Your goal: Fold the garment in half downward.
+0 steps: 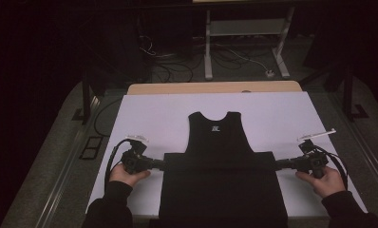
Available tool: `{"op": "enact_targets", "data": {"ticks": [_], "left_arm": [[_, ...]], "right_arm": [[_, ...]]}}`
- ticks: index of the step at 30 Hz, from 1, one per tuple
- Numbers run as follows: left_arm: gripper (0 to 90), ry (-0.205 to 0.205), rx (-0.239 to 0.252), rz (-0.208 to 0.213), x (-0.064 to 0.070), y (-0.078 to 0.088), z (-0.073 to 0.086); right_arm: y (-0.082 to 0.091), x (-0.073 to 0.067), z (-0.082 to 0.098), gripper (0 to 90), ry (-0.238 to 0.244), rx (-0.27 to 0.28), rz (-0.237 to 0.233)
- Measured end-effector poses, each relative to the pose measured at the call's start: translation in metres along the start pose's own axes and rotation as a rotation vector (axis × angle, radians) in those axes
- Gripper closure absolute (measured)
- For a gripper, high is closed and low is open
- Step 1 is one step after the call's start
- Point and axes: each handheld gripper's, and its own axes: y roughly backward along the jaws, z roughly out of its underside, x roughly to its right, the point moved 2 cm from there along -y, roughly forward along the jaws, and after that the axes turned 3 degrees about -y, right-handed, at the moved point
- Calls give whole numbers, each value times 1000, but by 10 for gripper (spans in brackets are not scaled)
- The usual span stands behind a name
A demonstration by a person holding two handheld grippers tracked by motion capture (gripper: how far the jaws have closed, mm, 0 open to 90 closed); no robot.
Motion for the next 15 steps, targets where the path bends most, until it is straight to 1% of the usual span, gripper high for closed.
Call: {"op": "enact_targets", "data": {"ticks": [2, 3, 5, 7, 8, 15], "left_arm": [[854, 0, -18, -1, 0, -2, 1], [854, 7, -19, 0, 0, -4, 1], [852, 4, -37, -3, -1, -6, 2], [850, 10, -50, -10, -1, -8, 3], [850, 5, -58, -16, -2, -8, 3], [844, -3, -57, -23, -1, -9, 3]], "right_arm": [[-1, 0, 0, 826, -1, -6, 5], [-1, 0, 0, 826, 0, -10, 4], [-2, 0, 1, 826, 0, -14, 5], [-3, 0, 1, 825, 1, -18, 7], [-4, 0, 1, 825, -3, -22, 8], [-7, 0, 2, 825, -2, -39, 8]]}}
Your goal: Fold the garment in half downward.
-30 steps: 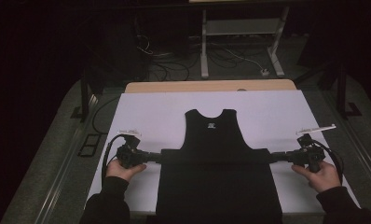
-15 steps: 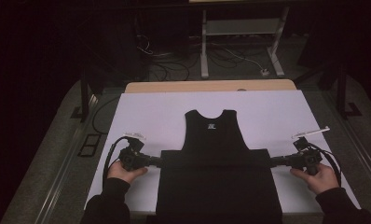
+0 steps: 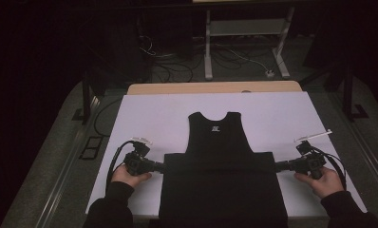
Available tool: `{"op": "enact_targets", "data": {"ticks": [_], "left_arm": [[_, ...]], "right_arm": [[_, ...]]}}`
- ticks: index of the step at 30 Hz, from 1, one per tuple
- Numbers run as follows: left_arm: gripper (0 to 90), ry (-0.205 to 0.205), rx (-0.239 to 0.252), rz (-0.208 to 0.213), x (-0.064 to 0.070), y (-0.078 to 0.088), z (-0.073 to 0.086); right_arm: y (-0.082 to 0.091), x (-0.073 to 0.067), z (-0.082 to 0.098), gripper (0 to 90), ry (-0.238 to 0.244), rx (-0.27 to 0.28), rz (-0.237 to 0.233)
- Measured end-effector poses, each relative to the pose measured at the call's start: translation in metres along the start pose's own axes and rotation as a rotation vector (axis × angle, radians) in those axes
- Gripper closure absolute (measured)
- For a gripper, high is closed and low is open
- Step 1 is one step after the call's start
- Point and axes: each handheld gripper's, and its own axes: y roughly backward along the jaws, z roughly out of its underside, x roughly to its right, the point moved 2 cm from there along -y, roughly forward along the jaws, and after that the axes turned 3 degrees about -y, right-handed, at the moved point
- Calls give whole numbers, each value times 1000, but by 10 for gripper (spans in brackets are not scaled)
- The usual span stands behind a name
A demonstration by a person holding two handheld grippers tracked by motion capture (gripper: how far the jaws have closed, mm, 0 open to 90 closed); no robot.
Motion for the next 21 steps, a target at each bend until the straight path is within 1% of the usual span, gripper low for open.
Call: {"op": "enact_targets", "data": {"ticks": [4, 7, 9, 11, 12, 13, 14, 15, 16, 17, 18, 19, 21], "left_arm": [[840, -3, -10, -3, 0, -1, 0], [834, -4, -2, -7, 0, 0, 0], [817, -4, 4, -13, -1, 0, 0], [776, -9, 12, -14, -1, 1, 0], [757, -16, 12, -7, 0, 1, 0], [739, -23, 17, -3, 1, 2, 0], [718, -28, 22, -4, 2, 2, -1], [688, -39, 24, -13, 3, 3, -2], [648, -48, 29, -25, 4, 4, -3], [596, -49, 43, -45, 5, 4, -3], [555, -55, 43, -64, 6, 4, -4], [520, -56, 41, -73, 7, 4, -4], [477, -48, 38, -73, 7, 4, -4]], "right_arm": [[-2, -1, 1, 824, 1, -18, -2], [-3, -1, 1, 823, -1, -21, -3], [-2, -1, 1, 821, -3, -22, -6], [-2, -1, 1, 803, -6, -21, -9], [-2, -1, 0, 773, -13, -17, -10], [-1, 0, 0, 725, -22, -10, -12], [0, 0, 0, 691, -19, 8, -17], [1, -1, -1, 657, -21, 23, -21], [2, -2, -1, 627, -11, 38, -19], [3, -4, -2, 599, 0, 48, -20], [3, -5, -2, 574, 12, 55, -19], [4, -6, -2, 549, 26, 65, -13], [5, -8, -3, 501, 35, 82, -9]]}}
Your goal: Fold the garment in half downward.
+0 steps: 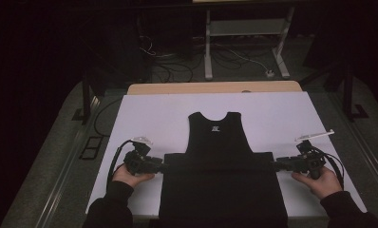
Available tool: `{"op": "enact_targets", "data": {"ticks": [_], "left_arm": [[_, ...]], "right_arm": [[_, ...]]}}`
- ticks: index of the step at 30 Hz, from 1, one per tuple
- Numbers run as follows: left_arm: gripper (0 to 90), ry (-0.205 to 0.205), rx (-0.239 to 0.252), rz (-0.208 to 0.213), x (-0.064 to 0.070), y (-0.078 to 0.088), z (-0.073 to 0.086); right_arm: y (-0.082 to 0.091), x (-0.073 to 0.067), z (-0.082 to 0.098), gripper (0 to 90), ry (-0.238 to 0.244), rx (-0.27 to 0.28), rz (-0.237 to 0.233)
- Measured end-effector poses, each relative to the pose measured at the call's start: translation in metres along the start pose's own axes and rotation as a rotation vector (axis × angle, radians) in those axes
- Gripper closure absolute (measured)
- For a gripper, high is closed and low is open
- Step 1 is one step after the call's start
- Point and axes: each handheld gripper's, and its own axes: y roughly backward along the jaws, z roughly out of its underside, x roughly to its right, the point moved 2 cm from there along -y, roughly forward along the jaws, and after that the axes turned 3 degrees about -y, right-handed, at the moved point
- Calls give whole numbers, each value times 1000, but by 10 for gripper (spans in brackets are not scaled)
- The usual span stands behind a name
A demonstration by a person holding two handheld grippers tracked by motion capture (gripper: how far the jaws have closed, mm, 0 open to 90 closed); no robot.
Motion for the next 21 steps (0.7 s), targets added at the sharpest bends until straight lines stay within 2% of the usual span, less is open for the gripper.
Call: {"op": "enact_targets", "data": {"ticks": [3, 6, 8, 14, 16, 19, 21], "left_arm": [[402, 12, 19, -10, 1, 2, -2], [344, 21, 47, 16, 2, 6, -4], [293, 17, 54, 33, 2, 7, -6], [167, -18, 47, 75, 4, 8, -13], [112, -31, 42, 68, 4, 7, -15], [0, -45, 14, 71, 3, 5, -18], [0, -60, 0, 69, 3, 5, -19]], "right_arm": [[4, -3, -2, 417, 14, 39, -2], [7, -5, -4, 318, 33, 77, 8], [8, -5, -5, 264, 35, 91, 9], [11, -4, -10, 5, 37, 103, 12], [10, -3, -12, 0, 37, 100, 6], [9, -2, -15, 0, 46, 91, 26], [9, -1, -17, 0, 51, 86, 41]]}}
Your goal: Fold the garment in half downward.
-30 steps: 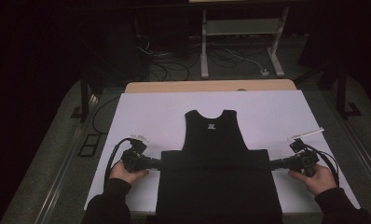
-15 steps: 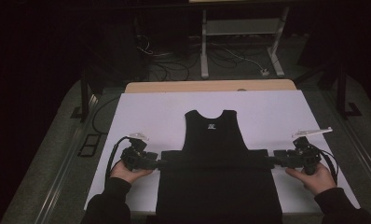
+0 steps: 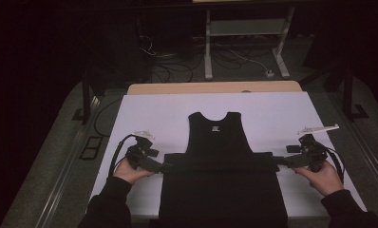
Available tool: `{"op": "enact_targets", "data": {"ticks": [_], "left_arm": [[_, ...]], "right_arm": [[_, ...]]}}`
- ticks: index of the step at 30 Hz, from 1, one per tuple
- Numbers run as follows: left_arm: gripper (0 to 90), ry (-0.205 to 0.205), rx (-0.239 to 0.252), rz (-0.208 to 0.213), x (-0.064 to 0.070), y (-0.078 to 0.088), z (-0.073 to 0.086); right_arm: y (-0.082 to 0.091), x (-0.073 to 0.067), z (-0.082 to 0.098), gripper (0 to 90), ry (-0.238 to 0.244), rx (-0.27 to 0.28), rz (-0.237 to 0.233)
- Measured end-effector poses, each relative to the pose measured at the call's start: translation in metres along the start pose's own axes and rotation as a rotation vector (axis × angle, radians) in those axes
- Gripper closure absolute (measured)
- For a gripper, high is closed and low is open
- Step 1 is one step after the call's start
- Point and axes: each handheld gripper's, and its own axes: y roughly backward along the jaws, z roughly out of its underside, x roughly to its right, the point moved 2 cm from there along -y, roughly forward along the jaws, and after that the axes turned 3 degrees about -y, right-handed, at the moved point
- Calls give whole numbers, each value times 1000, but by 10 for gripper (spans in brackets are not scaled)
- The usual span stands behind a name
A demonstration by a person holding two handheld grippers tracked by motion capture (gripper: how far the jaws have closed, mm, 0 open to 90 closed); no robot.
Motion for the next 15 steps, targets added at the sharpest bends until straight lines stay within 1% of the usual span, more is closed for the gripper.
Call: {"op": "enact_targets", "data": {"ticks": [2, 5, 8, 10, 15], "left_arm": [[0, -6, 1, -4, 0, -1, -5], [0, -8, 2, -4, 0, -1, -10], [0, -12, 5, -14, -1, 2, -15], [0, -14, 14, -20, -2, 5, -17], [0, 0, 50, -33, -5, 12, -24]], "right_arm": [[0, -1, -2, 0, 0, -2, 8], [2, -5, -7, 0, 14, -1, 1], [2, -5, -10, 0, 21, 0, -1], [3, -5, -12, 0, 23, -1, 1], [6, -4, -18, 0, 31, 0, 1]]}}
